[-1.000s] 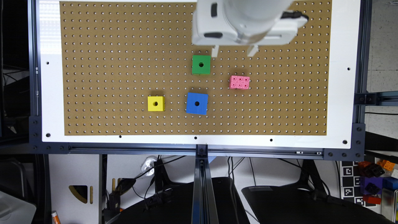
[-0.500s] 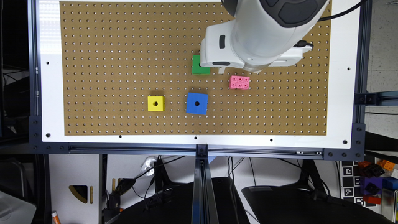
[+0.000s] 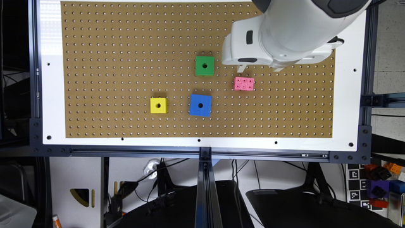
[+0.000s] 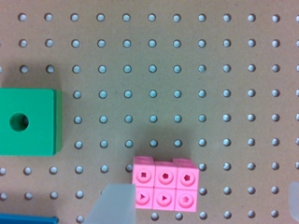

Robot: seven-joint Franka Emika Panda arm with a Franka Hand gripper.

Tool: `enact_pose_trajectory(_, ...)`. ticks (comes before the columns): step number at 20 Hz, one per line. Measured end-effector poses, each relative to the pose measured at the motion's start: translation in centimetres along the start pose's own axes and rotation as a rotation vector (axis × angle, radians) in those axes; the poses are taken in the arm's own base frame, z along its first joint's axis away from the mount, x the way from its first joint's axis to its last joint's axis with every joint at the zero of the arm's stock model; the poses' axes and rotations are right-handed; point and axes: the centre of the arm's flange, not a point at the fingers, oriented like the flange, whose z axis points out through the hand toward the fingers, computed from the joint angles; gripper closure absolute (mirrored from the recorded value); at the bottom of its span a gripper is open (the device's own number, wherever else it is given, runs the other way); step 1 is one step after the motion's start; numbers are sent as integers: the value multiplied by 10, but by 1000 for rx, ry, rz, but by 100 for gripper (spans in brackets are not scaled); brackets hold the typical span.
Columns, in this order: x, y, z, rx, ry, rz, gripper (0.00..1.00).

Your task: Pick up pink block.

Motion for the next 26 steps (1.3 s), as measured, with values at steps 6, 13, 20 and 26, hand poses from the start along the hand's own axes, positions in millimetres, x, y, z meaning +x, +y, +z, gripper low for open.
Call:
enact_pose_trajectory(6, 5, 1, 39, -11, -20, 3, 0)
enact_pose_trajectory(13, 22, 5, 48, 0, -12, 20, 0)
enact_pose_trajectory(20, 28, 8, 66, -8, -19, 23, 0)
enact_pose_trajectory(26, 33, 6, 86, -3, -21, 20, 0)
